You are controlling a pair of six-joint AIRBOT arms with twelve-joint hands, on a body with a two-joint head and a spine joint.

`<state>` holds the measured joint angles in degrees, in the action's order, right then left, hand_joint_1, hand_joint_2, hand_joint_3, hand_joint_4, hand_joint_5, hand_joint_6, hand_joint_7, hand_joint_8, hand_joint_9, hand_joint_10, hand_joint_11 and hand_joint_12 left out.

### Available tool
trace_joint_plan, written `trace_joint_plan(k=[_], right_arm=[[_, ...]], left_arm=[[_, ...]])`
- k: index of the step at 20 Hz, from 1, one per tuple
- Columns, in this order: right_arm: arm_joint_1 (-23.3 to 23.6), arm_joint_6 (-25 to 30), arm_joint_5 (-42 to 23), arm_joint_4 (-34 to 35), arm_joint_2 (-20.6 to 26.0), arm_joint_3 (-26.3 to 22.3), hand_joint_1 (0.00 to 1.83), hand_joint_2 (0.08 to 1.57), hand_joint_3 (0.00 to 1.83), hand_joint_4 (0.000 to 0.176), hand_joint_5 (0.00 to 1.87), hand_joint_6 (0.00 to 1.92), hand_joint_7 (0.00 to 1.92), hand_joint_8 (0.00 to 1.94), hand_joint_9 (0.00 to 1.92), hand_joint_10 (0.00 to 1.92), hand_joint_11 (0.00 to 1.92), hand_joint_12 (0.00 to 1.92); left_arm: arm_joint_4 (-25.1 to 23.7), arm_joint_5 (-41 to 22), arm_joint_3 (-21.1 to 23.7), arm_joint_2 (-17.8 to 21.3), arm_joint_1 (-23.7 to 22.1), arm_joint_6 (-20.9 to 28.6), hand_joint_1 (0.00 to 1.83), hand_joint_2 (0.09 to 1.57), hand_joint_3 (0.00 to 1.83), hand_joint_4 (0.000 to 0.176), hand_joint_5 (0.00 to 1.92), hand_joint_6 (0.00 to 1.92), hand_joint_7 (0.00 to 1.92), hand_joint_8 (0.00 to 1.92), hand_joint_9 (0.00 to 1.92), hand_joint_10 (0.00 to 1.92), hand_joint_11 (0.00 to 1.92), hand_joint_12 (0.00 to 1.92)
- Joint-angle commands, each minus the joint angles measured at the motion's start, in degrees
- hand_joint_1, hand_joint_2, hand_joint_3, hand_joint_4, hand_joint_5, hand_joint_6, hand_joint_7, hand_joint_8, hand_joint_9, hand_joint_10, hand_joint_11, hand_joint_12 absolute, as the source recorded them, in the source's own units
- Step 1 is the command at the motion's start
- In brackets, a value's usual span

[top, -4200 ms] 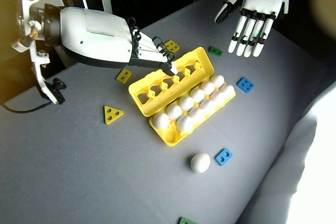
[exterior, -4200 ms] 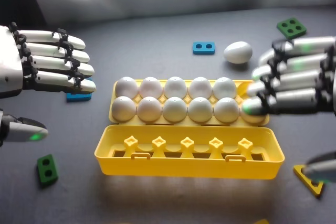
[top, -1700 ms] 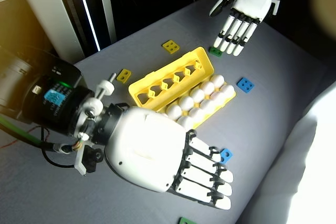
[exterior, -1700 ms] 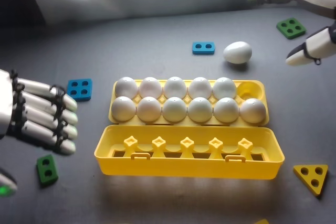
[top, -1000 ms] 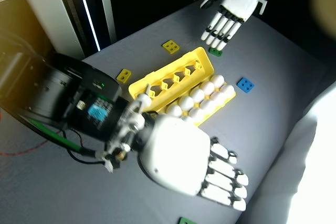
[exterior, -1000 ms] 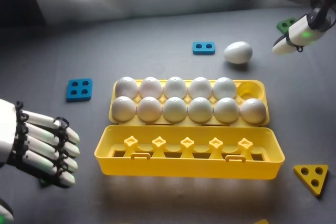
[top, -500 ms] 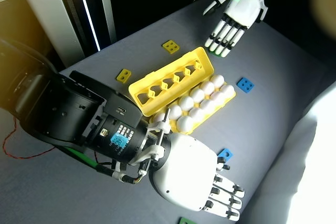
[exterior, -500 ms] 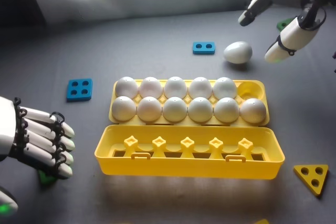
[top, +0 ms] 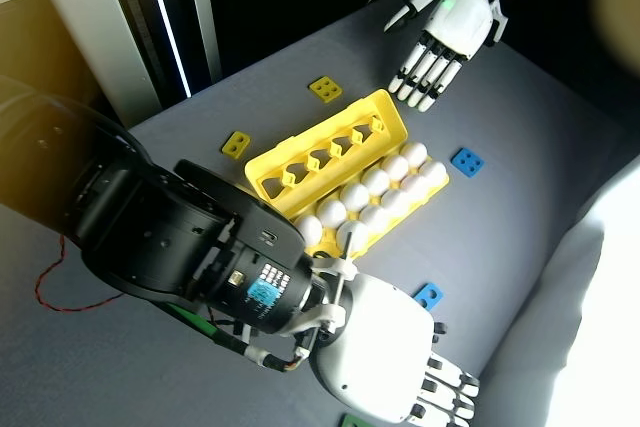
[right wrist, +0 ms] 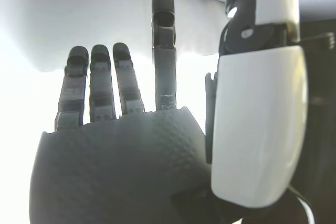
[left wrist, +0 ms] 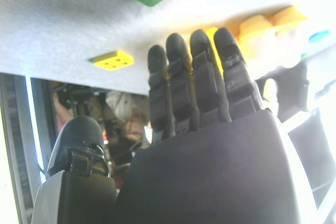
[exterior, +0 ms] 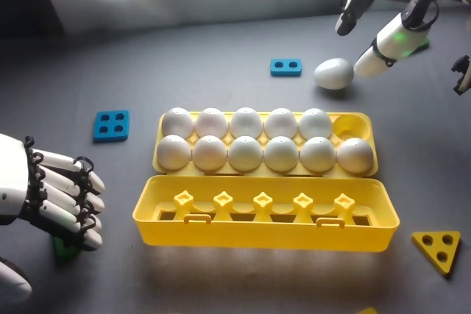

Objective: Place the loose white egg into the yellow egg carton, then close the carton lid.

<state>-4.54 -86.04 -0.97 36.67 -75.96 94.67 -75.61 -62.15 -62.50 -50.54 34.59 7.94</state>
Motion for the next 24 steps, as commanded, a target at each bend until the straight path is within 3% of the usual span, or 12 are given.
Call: trace_joint_plan(k=[1,3,15,18,21,23,24], right_arm=[[0.69,-0.14,-4.99,-0.10,0.53,0.51,0.93,0.80,0.00,0.160,0.75,0.00,0.00,0.00,0.00,0.00,0.00,0.00],[0.69,-0.14,-4.98,-1.06,0.22,0.59,0.91,0.80,0.00,0.175,0.73,0.00,0.00,0.00,0.00,0.00,0.02,0.01],[-0.39,-0.15,-4.76,-3.58,-1.85,2.35,0.90,0.80,0.00,0.176,0.86,0.02,0.00,0.00,0.00,0.00,0.04,0.05],[-0.93,-0.15,-4.76,-3.59,-2.82,3.55,0.89,0.80,0.00,0.176,0.88,0.00,0.00,0.00,0.00,0.00,0.00,0.20],[-1.48,-0.23,-4.77,-3.62,-3.67,4.34,0.93,0.80,0.00,0.132,0.92,0.00,0.00,0.00,0.00,0.00,0.00,0.13],[-1.72,-0.30,-4.79,-3.67,-4.29,4.95,0.91,0.81,0.00,0.151,0.91,0.00,0.00,0.00,0.00,0.00,0.00,0.14],[-1.78,-0.32,-4.79,-3.70,-4.55,5.24,0.91,0.81,0.00,0.151,0.91,0.00,0.00,0.00,0.00,0.00,0.00,0.14]], left_arm=[[3.36,-2.93,-0.50,0.56,-0.03,0.19,0.00,1.26,0.00,0.000,0.45,0.00,0.43,0.00,0.29,0.00,0.00,0.39],[3.36,-2.82,-0.39,0.52,-0.17,0.17,0.00,1.26,0.00,0.000,0.44,0.00,0.41,0.00,0.28,0.00,0.00,0.38],[3.03,-2.49,-0.02,0.46,-1.45,0.29,0.00,1.28,0.00,0.000,0.42,0.00,0.38,0.00,0.26,0.00,0.00,0.37],[2.55,-2.36,0.34,0.46,-1.48,0.28,0.00,1.27,0.00,0.000,0.43,0.00,0.37,0.00,0.26,0.00,0.00,0.42],[2.28,-2.17,0.42,0.35,-1.50,0.28,0.00,1.29,0.00,0.000,0.42,0.00,0.36,0.00,0.24,0.00,0.00,0.36],[2.28,-2.15,0.52,0.34,-1.50,0.28,0.00,1.29,0.00,0.000,0.43,0.00,0.38,0.00,0.27,0.01,0.00,0.41],[2.28,-2.15,0.58,0.34,-1.49,0.28,0.00,1.29,0.00,0.000,0.43,0.00,0.38,0.00,0.27,0.01,0.00,0.41]])
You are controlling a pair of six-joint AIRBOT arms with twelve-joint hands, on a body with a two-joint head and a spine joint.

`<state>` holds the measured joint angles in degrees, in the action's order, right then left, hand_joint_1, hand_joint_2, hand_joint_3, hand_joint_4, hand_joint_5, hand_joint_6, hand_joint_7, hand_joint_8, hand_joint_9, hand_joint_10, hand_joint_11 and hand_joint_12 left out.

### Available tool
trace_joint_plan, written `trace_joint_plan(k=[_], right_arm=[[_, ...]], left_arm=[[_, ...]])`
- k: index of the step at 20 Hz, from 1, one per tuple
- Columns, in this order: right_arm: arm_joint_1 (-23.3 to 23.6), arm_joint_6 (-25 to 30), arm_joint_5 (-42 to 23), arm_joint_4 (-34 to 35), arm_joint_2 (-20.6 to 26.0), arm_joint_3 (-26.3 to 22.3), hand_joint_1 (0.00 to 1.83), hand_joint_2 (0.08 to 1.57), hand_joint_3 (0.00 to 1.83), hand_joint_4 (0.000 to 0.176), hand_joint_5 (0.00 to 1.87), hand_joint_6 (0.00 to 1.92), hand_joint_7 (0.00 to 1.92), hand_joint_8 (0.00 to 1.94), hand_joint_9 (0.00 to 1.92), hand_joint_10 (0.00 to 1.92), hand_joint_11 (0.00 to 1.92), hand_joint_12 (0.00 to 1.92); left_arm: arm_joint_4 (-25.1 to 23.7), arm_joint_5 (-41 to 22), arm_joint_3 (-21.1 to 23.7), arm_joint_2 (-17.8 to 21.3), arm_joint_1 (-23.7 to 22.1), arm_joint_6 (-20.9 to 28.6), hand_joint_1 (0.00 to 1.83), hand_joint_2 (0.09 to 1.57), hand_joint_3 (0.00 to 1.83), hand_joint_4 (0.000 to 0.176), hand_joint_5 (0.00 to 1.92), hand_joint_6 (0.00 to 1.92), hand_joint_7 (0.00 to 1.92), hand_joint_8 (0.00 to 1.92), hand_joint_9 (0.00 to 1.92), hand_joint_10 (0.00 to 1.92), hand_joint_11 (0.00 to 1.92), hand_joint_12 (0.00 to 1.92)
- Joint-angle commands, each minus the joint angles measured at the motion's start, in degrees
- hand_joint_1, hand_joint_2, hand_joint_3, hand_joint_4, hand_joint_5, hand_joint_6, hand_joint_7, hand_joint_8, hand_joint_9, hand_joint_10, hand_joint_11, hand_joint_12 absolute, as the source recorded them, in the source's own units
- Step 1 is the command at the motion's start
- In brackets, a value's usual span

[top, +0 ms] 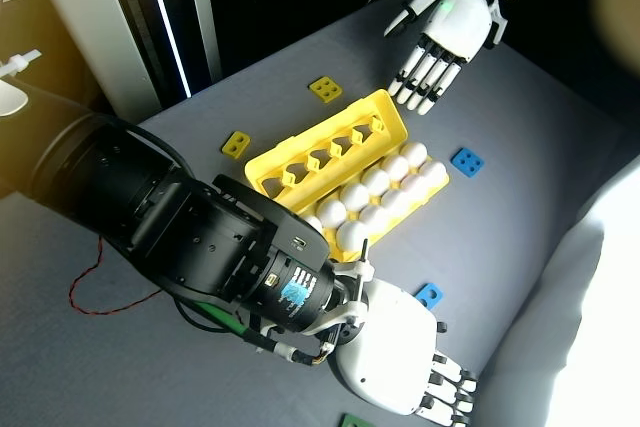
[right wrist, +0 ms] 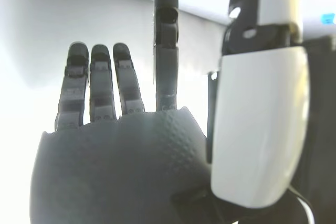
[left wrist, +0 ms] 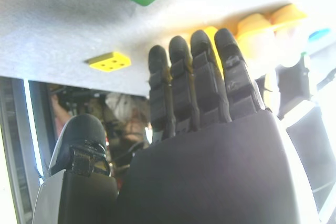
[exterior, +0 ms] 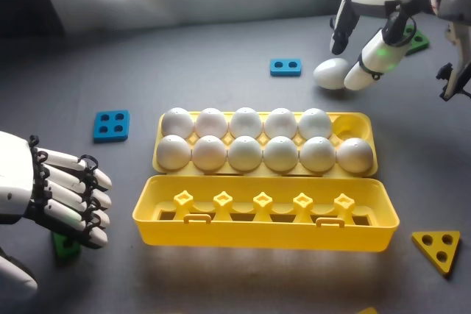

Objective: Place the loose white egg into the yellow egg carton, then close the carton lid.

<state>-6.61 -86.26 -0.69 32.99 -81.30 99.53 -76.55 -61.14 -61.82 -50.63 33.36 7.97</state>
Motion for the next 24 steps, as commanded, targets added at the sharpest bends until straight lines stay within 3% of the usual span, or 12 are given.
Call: trace_joint_plan(k=[1,4,7,8,11,13,15,18,20,21,23,24], right_arm=[[0.28,-0.10,-5.10,-0.03,0.55,0.61,0.90,0.81,0.00,0.152,0.91,0.00,0.00,0.00,0.00,0.00,0.00,0.14],[0.25,-0.15,-5.14,-0.04,0.10,0.76,0.90,0.81,0.00,0.151,0.91,0.00,0.00,0.00,0.00,0.00,0.00,0.11],[0.03,-0.36,-5.15,-0.07,-0.27,0.76,0.89,0.81,0.00,0.135,0.94,0.00,0.00,0.00,0.00,0.00,0.00,0.24],[-0.07,-0.36,-5.22,-0.07,-0.30,0.76,0.88,0.81,0.00,0.145,0.93,0.00,0.00,0.00,0.00,0.00,0.00,0.27],[-0.53,-0.40,-5.47,-0.07,-0.32,0.81,0.90,0.80,0.00,0.113,0.95,0.00,0.00,0.00,0.00,0.00,0.00,0.22],[-0.76,-0.41,-5.59,-0.07,-0.38,0.94,0.92,0.81,0.00,0.106,0.97,0.01,0.00,0.00,0.00,0.00,0.00,0.19],[-0.88,-0.41,-5.63,-0.08,-0.46,1.11,0.89,0.81,0.00,0.115,0.95,0.00,0.00,0.00,0.00,0.00,0.00,0.21],[-0.96,-0.47,-5.72,-0.08,-0.67,1.38,0.89,0.81,0.00,0.115,0.97,0.01,0.01,0.00,0.00,0.00,0.00,0.22],[-1.06,-0.47,-5.76,-0.08,-1.00,1.74,0.92,0.81,0.00,0.105,0.97,0.00,0.00,0.00,0.00,0.00,0.00,0.20],[-1.13,-0.47,-5.77,-0.08,-1.34,2.17,0.93,0.80,0.00,0.084,0.98,0.01,0.00,0.00,0.00,0.00,0.00,0.19],[-1.21,-0.46,-5.77,-0.08,-1.82,2.84,0.92,0.80,0.00,0.088,0.98,0.00,0.01,0.00,0.00,0.00,0.00,0.17],[-1.23,-0.46,-5.77,-0.08,-1.94,2.96,0.91,0.80,0.00,0.105,0.98,0.00,0.01,0.00,0.00,0.00,0.00,0.15]], left_arm=[[3.22,-3.15,-0.10,0.42,-0.27,0.26,0.00,1.29,0.00,0.000,0.43,0.00,0.39,0.00,0.28,0.01,0.00,0.43],[3.22,-2.98,-0.06,0.38,-0.26,0.26,0.00,1.30,0.00,0.000,0.40,0.00,0.35,0.00,0.25,0.00,0.00,0.38],[3.22,-2.93,0.01,0.40,-0.26,0.26,0.00,1.30,0.00,0.000,0.41,0.00,0.37,0.00,0.27,0.01,0.00,0.45],[3.22,-2.92,0.00,0.42,-0.26,0.26,0.00,1.29,0.00,0.000,0.40,0.00,0.36,0.00,0.27,0.00,0.00,0.44],[3.23,-2.89,-0.01,0.45,-0.27,0.27,0.00,1.28,0.00,0.000,0.39,0.00,0.36,0.00,0.27,0.00,0.00,0.45],[3.23,-2.89,-0.01,0.42,-0.28,0.27,0.00,1.27,0.00,0.000,0.40,0.00,0.38,0.00,0.29,0.01,0.00,0.50],[3.23,-2.89,-0.02,0.42,-0.30,0.28,0.00,1.27,0.00,0.000,0.40,0.00,0.37,0.00,0.29,0.00,0.00,0.51],[3.23,-2.82,0.00,0.39,-0.30,0.28,0.00,1.27,0.00,0.000,0.40,0.00,0.37,0.00,0.29,0.00,0.00,0.51],[3.23,-2.82,0.00,0.39,-0.31,0.28,0.00,1.26,0.00,0.000,0.41,0.00,0.38,0.01,0.31,0.01,0.00,0.51],[3.23,-2.82,0.01,0.39,-0.31,0.28,0.00,1.26,0.00,0.000,0.41,0.00,0.37,0.00,0.29,0.00,0.00,0.51],[3.23,-2.82,0.06,0.39,-0.31,0.28,0.00,1.27,0.00,0.000,0.40,0.00,0.36,0.00,0.28,0.00,0.00,0.49],[3.23,-2.82,0.10,0.39,-0.31,0.28,0.00,1.27,0.00,0.000,0.40,0.00,0.36,0.00,0.29,0.00,0.00,0.53]])
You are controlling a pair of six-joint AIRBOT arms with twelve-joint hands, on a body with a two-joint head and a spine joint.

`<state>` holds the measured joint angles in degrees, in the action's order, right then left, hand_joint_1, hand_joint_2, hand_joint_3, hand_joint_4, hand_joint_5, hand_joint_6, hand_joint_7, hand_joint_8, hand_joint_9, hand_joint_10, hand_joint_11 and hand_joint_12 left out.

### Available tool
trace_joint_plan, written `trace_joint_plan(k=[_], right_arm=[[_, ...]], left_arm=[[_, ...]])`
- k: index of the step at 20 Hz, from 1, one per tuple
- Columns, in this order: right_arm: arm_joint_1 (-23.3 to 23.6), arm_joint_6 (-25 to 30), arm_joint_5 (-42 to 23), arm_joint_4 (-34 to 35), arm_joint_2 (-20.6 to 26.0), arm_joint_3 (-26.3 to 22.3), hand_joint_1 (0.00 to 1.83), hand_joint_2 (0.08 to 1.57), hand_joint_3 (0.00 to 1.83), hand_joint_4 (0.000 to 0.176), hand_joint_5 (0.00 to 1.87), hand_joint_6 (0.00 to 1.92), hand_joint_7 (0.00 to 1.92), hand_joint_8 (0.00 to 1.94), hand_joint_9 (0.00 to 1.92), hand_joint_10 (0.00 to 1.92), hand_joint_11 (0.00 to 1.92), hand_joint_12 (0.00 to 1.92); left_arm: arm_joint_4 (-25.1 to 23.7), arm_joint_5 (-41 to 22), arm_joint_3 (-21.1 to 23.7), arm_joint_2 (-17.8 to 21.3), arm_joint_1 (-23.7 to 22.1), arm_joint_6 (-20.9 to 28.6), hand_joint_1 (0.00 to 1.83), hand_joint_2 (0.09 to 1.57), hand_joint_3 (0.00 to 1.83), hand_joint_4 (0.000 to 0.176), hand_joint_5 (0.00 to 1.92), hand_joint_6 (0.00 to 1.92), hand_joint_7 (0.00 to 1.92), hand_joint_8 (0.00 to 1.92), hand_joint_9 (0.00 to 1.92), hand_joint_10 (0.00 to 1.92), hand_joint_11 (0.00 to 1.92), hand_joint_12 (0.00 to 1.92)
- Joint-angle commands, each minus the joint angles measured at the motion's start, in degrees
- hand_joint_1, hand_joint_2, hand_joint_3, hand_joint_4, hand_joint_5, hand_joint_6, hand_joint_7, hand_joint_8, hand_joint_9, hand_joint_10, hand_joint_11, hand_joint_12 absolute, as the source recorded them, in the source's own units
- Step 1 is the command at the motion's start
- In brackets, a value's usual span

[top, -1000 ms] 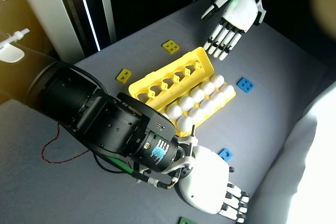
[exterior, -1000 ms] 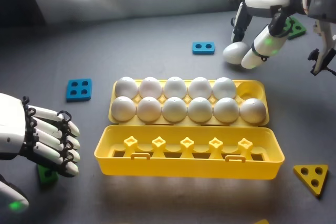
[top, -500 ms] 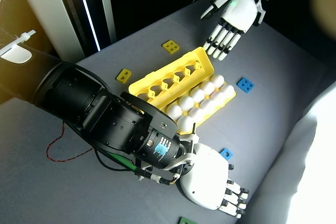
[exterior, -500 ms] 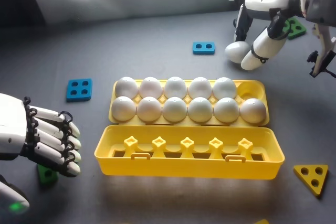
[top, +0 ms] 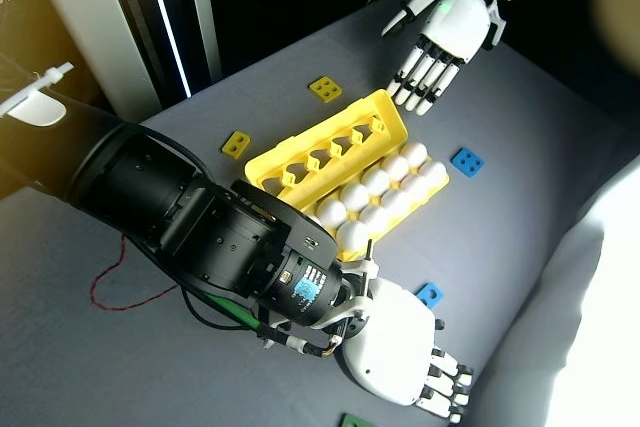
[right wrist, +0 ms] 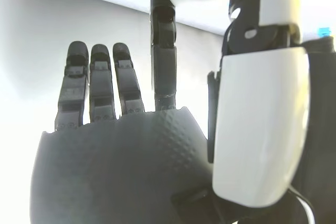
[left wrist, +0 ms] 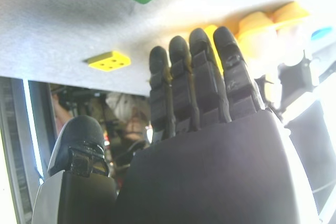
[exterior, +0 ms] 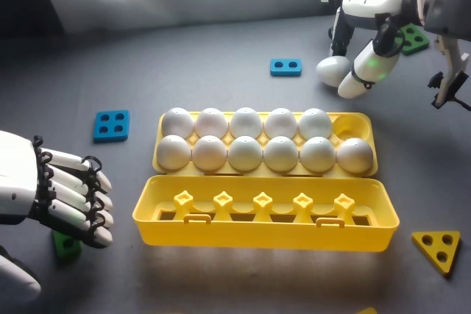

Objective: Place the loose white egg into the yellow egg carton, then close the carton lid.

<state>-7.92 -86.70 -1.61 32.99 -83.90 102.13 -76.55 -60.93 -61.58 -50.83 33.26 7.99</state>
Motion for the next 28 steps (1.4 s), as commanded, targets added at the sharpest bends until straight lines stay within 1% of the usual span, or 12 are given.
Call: trace_joint_plan(k=[1,2,4,5,7,8,13,18,22,23,25,28], right_arm=[[0.09,-0.02,-4.86,-0.08,0.60,0.36,0.91,0.80,0.00,0.102,0.98,0.00,0.01,0.00,0.00,0.00,0.00,0.17],[0.09,-0.02,-4.91,-0.08,0.55,0.37,0.92,0.80,0.00,0.085,0.98,0.00,0.02,0.00,0.00,0.00,0.00,0.18],[0.09,-0.02,-5.06,-0.08,0.26,0.38,0.93,0.80,0.00,0.071,0.99,0.00,0.04,0.01,0.00,0.00,0.00,0.17],[0.11,-0.02,-5.10,-0.08,0.11,0.39,0.91,0.81,0.00,0.091,0.97,0.00,0.04,0.00,0.00,0.00,0.00,0.20],[0.15,-0.02,-5.22,-0.08,-0.18,0.48,0.91,0.80,0.00,0.110,0.98,0.00,0.03,0.00,0.00,0.00,0.00,0.23],[0.15,-0.02,-5.28,-0.08,-0.32,0.53,0.92,0.80,0.00,0.089,0.99,0.01,0.03,0.00,0.00,0.00,0.00,0.24],[0.05,-0.02,-5.31,-0.08,-0.43,0.53,0.90,0.81,0.00,0.102,0.98,0.00,0.05,0.00,0.00,0.00,0.00,0.22],[-0.12,-0.03,-5.29,-0.08,-0.22,0.62,0.91,0.80,0.00,0.086,0.99,0.00,0.05,0.00,0.00,0.00,0.00,0.15],[-0.50,-0.03,-5.28,-0.08,0.15,0.63,0.92,0.80,0.00,0.084,0.99,0.00,0.04,0.00,0.00,0.00,0.00,0.14],[-0.63,-0.03,-5.28,-0.08,0.29,0.63,0.91,0.80,0.00,0.097,0.97,0.00,0.04,0.00,0.00,0.00,0.00,0.15],[-0.95,-0.03,-5.29,-0.08,0.49,0.63,0.92,0.80,0.00,0.106,0.96,0.00,0.03,0.00,0.00,0.00,0.00,0.17],[-1.24,-0.03,-5.30,-0.08,0.52,0.62,0.93,0.81,0.00,0.083,0.99,0.01,0.03,0.00,0.00,0.00,0.00,0.11]], left_arm=[[3.23,-3.04,-0.13,0.56,-0.20,0.26,0.00,1.27,0.00,0.000,0.41,0.00,0.37,0.00,0.30,0.00,0.00,0.55],[3.23,-3.04,-0.11,0.56,-0.20,0.26,0.00,1.27,0.00,0.000,0.41,0.00,0.37,0.00,0.30,0.00,0.00,0.54],[3.23,-3.04,-0.01,0.56,-0.21,0.26,0.00,1.27,0.00,0.000,0.43,0.00,0.41,0.01,0.35,0.01,0.00,0.62],[3.23,-3.04,0.00,0.57,-0.22,0.26,0.00,1.26,0.00,0.000,0.44,0.00,0.43,0.01,0.37,0.01,0.00,0.63],[3.23,-3.03,0.02,0.57,-0.25,0.26,0.00,1.25,0.00,0.000,0.43,0.00,0.41,0.00,0.34,0.00,0.00,0.58],[3.23,-3.03,0.03,0.57,-0.29,0.27,0.00,1.25,0.00,0.000,0.42,0.00,0.40,0.00,0.32,0.00,0.00,0.53],[3.23,-2.92,0.20,0.62,-0.32,0.30,0.00,1.26,0.00,0.000,0.45,0.01,0.43,0.01,0.35,0.01,0.00,0.59],[3.23,-2.78,0.58,0.75,-0.41,0.30,0.00,1.26,0.00,0.000,0.46,0.00,0.43,0.00,0.36,0.00,0.00,0.59],[3.23,-2.67,0.68,0.79,-0.49,0.30,0.00,1.26,0.00,0.000,0.48,0.01,0.44,0.00,0.37,0.00,0.00,0.62],[3.23,-2.67,0.73,0.81,-0.53,0.30,0.00,1.26,0.00,0.000,0.48,0.00,0.45,0.00,0.37,0.00,0.00,0.60],[3.22,-2.64,0.83,0.84,-0.69,0.30,0.00,1.26,0.00,0.000,0.47,0.00,0.45,0.00,0.37,0.00,0.00,0.60],[3.22,-2.63,0.87,0.85,-0.77,0.30,0.00,1.26,0.00,0.000,0.47,0.00,0.44,0.00,0.36,0.00,0.00,0.61]])
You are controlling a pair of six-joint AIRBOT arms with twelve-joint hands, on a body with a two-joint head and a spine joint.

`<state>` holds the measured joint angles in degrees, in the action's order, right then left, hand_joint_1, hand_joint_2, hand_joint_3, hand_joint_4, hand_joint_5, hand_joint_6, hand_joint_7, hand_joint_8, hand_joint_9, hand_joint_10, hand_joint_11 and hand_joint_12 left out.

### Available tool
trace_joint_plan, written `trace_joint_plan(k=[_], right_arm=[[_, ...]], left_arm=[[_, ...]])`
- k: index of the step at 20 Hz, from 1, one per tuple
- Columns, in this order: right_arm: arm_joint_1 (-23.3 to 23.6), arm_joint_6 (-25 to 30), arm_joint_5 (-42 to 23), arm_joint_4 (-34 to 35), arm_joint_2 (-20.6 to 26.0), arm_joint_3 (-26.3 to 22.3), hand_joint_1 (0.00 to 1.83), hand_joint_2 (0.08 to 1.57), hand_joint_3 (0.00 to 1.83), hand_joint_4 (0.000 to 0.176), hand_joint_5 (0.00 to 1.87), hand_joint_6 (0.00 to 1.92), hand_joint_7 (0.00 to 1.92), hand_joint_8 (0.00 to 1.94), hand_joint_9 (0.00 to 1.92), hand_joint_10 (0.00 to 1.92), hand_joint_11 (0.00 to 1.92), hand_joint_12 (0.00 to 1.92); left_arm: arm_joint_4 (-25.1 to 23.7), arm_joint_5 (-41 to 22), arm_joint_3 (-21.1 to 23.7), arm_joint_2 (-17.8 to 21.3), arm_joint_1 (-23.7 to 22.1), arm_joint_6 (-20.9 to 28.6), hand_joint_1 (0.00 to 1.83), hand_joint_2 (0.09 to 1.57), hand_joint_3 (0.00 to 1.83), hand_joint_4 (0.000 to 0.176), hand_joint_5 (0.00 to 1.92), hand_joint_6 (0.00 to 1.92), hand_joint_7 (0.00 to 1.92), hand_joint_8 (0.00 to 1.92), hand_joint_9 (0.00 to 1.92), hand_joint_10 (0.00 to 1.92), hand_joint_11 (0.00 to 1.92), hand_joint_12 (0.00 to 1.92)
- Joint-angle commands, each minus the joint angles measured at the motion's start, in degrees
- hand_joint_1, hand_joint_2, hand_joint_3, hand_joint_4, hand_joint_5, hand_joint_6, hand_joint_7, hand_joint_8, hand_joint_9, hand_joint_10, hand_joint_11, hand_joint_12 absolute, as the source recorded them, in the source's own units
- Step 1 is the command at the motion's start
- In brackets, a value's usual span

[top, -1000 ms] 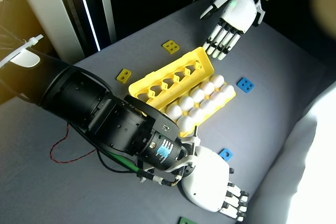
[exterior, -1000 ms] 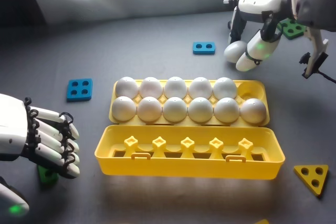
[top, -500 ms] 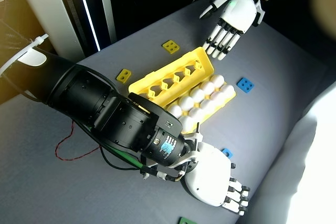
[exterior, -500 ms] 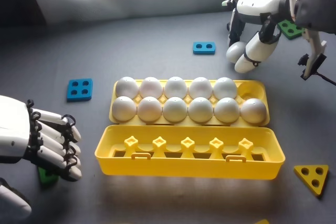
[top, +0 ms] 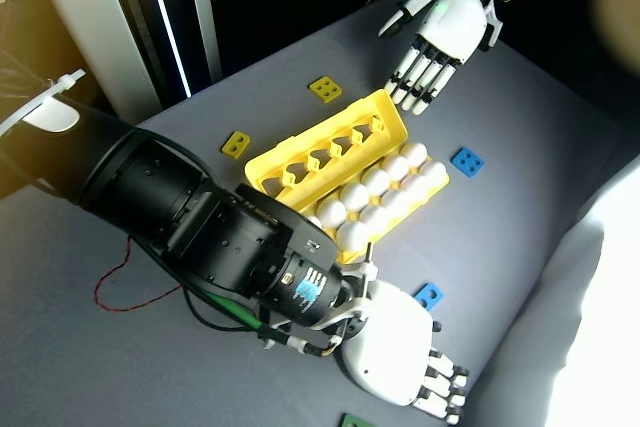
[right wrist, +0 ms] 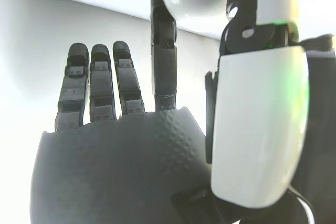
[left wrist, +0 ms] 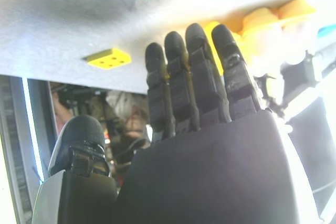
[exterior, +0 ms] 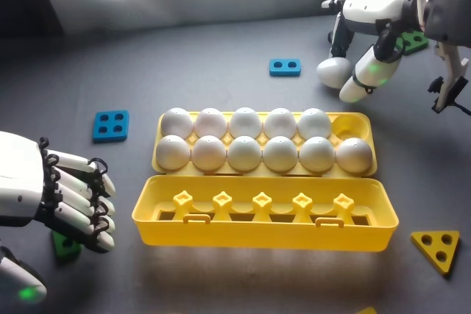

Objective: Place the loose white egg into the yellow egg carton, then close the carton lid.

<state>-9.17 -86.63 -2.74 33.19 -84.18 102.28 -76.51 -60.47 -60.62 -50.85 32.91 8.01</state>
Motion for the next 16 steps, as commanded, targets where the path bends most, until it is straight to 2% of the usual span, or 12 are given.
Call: trace_joint_plan(k=[1,3,4,5,7,8,9,12,14,16], right_arm=[[-0.02,-0.09,-4.17,-0.28,0.77,0.46,0.93,0.81,0.00,0.080,0.99,0.00,0.03,0.00,0.00,0.00,0.00,0.14],[0.10,-0.09,-4.37,-0.28,0.63,0.46,0.92,0.81,0.00,0.086,0.99,0.00,0.05,0.00,0.00,0.00,0.00,0.23],[0.20,-0.09,-4.43,-0.28,0.52,0.46,0.92,0.81,0.00,0.076,0.99,0.00,0.05,0.00,0.00,0.00,0.00,0.24],[0.28,-0.09,-4.49,-0.28,0.41,0.46,0.90,0.82,0.00,0.089,0.97,0.00,0.04,0.00,0.00,0.00,0.00,0.24],[0.58,-0.09,-4.54,-0.28,0.13,0.46,0.90,0.81,0.00,0.103,0.96,0.00,0.03,0.00,0.00,0.00,0.00,0.29],[0.74,-0.09,-4.54,-0.28,0.05,0.46,0.91,0.81,0.00,0.091,0.96,0.00,0.04,0.00,0.00,0.00,0.00,0.29],[0.94,-0.09,-4.54,-0.28,-0.06,0.46,0.91,0.82,0.00,0.088,0.95,0.00,0.04,0.00,0.00,0.00,0.00,0.27],[1.52,-0.10,-4.54,-0.28,-0.32,0.46,0.90,0.82,0.00,0.092,0.95,0.01,0.05,0.00,0.00,0.00,0.00,0.26],[1.69,-0.10,-4.54,-0.28,-0.52,0.46,0.89,0.82,0.00,0.110,0.95,0.00,0.04,0.00,0.00,0.00,0.00,0.24],[1.72,-0.10,-4.54,-0.28,-0.60,0.46,0.89,0.82,0.00,0.111,0.94,0.00,0.04,0.00,0.00,0.00,0.00,0.21]], left_arm=[[3.18,-3.09,-0.11,0.84,-0.42,0.28,0.00,1.26,0.00,0.000,0.46,0.00,0.42,0.00,0.35,0.00,0.00,0.57],[3.17,-3.08,-0.14,0.79,-0.43,0.28,0.00,1.26,0.00,0.000,0.47,0.00,0.44,0.01,0.36,0.01,0.00,0.54],[3.17,-3.08,-0.10,0.73,-0.42,0.28,0.00,1.26,0.00,0.000,0.48,0.01,0.46,0.01,0.37,0.01,0.00,0.55],[3.17,-3.08,-0.06,0.73,-0.45,0.28,0.00,1.26,0.00,0.000,0.49,0.01,0.47,0.01,0.38,0.01,0.00,0.58],[3.17,-3.08,0.00,0.76,-0.47,0.28,0.00,1.27,0.00,0.000,0.50,0.00,0.47,0.00,0.39,0.01,0.00,0.61],[3.17,-3.07,0.00,0.75,-0.48,0.28,0.00,1.27,0.00,0.000,0.49,0.00,0.47,0.00,0.39,0.00,0.00,0.61],[3.17,-3.07,0.02,0.74,-0.50,0.28,0.00,1.27,0.00,0.000,0.49,0.00,0.46,0.00,0.39,0.00,0.00,0.58],[3.17,-3.07,0.02,0.73,-0.50,0.28,0.00,1.27,0.00,0.000,0.49,0.00,0.46,0.00,0.38,0.00,0.00,0.59],[3.17,-3.01,0.02,0.76,-0.54,0.28,0.00,1.27,0.00,0.000,0.50,0.00,0.48,0.00,0.41,0.01,0.00,0.67],[3.17,-2.98,0.01,0.79,-0.56,0.28,0.00,1.27,0.00,0.000,0.50,0.00,0.48,0.00,0.41,0.01,0.00,0.68]])
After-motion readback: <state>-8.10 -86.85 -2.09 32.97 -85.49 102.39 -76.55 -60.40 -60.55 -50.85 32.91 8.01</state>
